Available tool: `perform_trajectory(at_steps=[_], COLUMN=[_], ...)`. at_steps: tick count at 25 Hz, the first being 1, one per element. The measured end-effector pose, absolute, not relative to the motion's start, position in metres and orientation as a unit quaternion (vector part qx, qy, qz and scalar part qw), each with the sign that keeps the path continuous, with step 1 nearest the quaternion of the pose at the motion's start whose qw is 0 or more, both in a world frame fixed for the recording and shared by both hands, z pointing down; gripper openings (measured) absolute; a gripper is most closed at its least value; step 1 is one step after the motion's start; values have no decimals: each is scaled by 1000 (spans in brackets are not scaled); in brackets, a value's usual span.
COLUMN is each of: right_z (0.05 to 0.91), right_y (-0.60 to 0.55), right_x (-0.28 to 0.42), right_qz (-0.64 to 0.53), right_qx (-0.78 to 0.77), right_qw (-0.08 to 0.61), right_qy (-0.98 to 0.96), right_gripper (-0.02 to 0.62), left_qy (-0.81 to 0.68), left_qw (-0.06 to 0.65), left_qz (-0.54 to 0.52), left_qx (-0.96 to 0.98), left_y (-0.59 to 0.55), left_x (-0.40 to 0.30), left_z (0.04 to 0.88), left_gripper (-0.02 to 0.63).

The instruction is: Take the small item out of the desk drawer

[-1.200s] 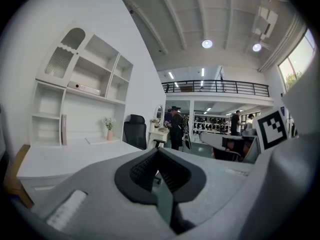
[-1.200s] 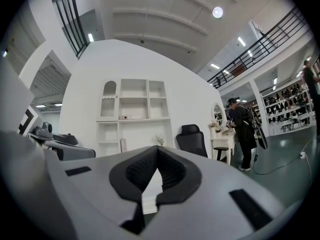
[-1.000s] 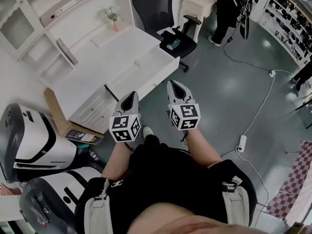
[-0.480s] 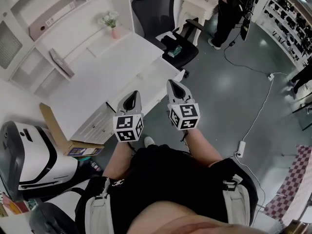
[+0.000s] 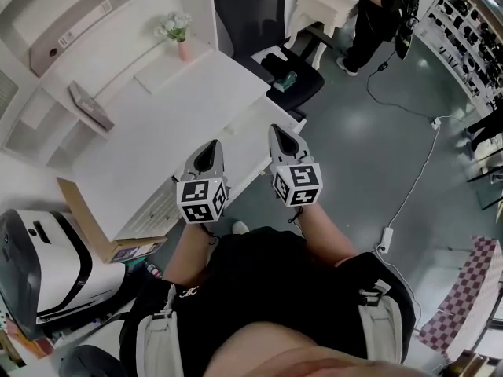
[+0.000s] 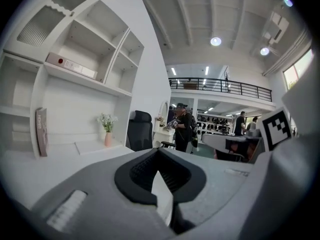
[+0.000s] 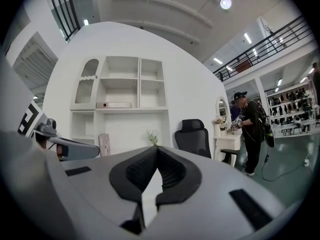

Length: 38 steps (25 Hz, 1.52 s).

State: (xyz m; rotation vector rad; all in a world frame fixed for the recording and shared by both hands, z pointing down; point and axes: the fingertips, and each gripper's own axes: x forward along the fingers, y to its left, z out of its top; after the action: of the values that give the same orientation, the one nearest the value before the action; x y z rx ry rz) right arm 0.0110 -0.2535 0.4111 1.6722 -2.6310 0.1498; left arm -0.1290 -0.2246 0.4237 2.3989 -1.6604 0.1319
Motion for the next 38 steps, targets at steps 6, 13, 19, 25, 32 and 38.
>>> perform_trajectory(at_steps=[6, 13, 19, 25, 32, 38], right_z=[423, 435, 435, 445, 485, 541], right_y=[-275, -306, -339, -371, -394, -399], right_x=[14, 11, 10, -1, -29, -57], right_qz=[60, 73, 72, 91, 116, 141], right_qx=[535, 506, 470, 433, 385, 327], right_qw=[19, 26, 31, 37, 93, 177], right_qy=[-843, -859, -879, -896, -911, -917], right_gripper=[-5, -5, -5, -3, 47, 167], left_qy=[-570, -599, -633, -663, -697, -725], left_qw=[129, 139, 136, 132, 142, 146], left_qz=[51, 53, 51, 53, 60, 64], left_qx=[810, 787, 760, 735, 700, 670], left_y=[-243, -259, -275, -285, -282, -275], left_x=[-133, -136, -137, -142, -159, -174], left_z=[436, 440, 436, 433, 441, 443], left_gripper=[15, 15, 15, 15, 15, 15])
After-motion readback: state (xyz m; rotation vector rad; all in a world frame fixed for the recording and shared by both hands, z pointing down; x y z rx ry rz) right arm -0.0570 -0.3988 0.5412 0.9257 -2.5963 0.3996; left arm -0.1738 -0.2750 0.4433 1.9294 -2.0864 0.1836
